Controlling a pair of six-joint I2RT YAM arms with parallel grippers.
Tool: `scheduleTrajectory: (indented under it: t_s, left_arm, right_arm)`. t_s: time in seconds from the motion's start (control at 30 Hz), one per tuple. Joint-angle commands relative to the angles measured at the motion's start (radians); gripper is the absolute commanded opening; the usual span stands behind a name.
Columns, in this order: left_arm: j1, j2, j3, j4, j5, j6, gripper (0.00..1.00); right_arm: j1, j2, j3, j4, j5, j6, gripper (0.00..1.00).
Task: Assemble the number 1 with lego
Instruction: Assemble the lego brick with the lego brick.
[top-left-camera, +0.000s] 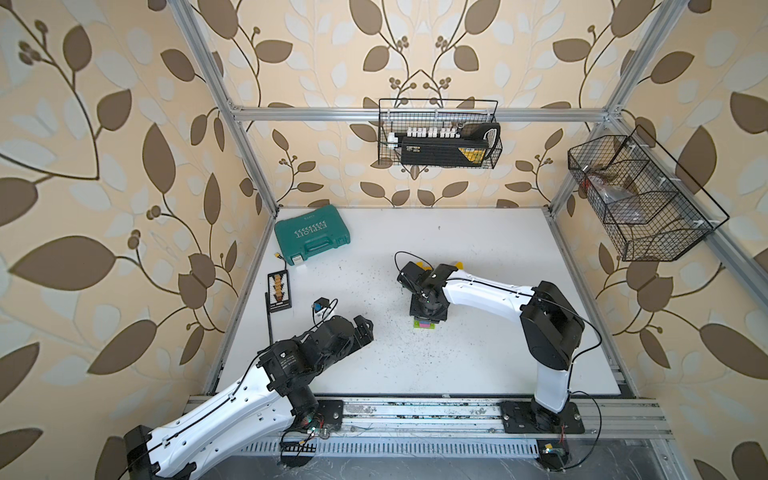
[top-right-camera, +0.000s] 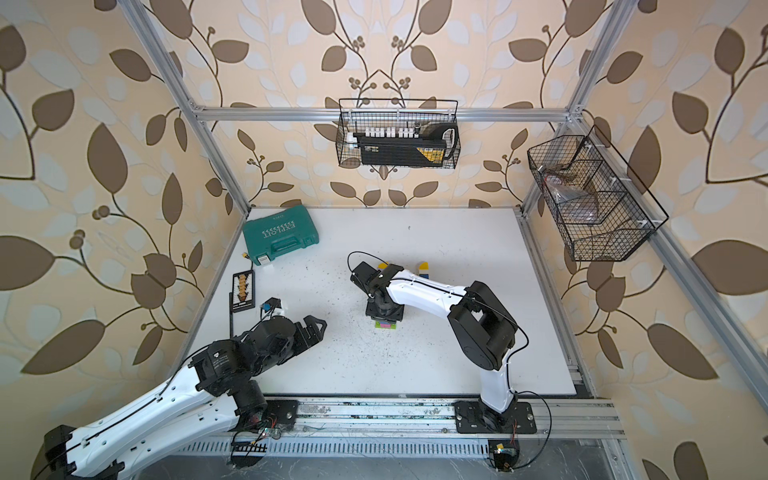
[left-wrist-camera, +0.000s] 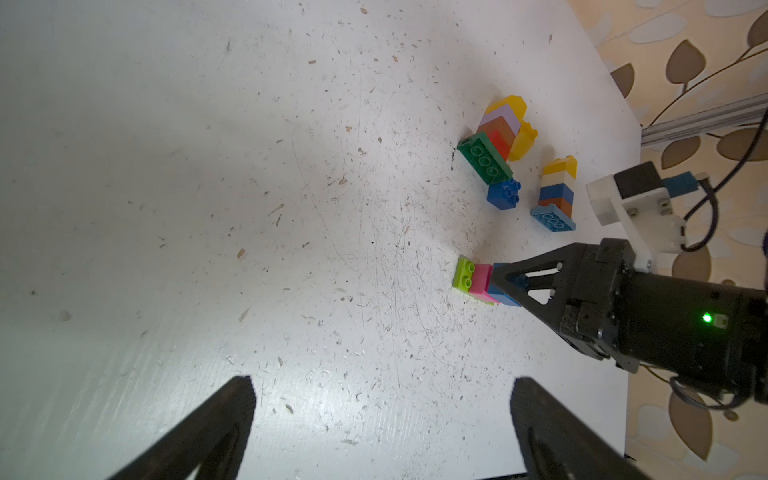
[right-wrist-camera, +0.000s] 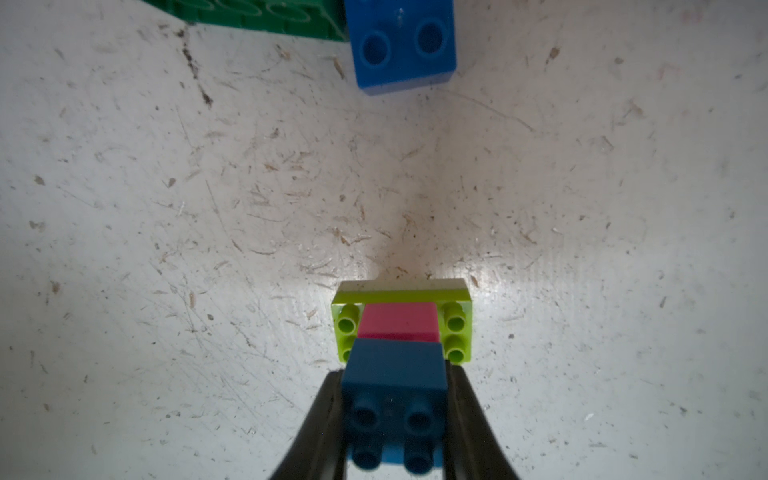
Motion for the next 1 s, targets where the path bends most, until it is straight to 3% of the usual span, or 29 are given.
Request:
scheduleTrajectory:
  t_s: [0.0, 0.97]
  left_arm:
    - [0.006, -0.013, -0.012, -0.015, 0.006, -0.007, 0.99]
    - [0.005, -0.043, -0.025, -0.017, 0.002, -0.011, 0.99]
  right_arm:
    - [-0.007, 0.065, -0.019, -0.037, 0.0, -0.016, 0.06]
    - [0.029, 0.03, -0.065, -0.019, -0.034, 0.02, 0.06]
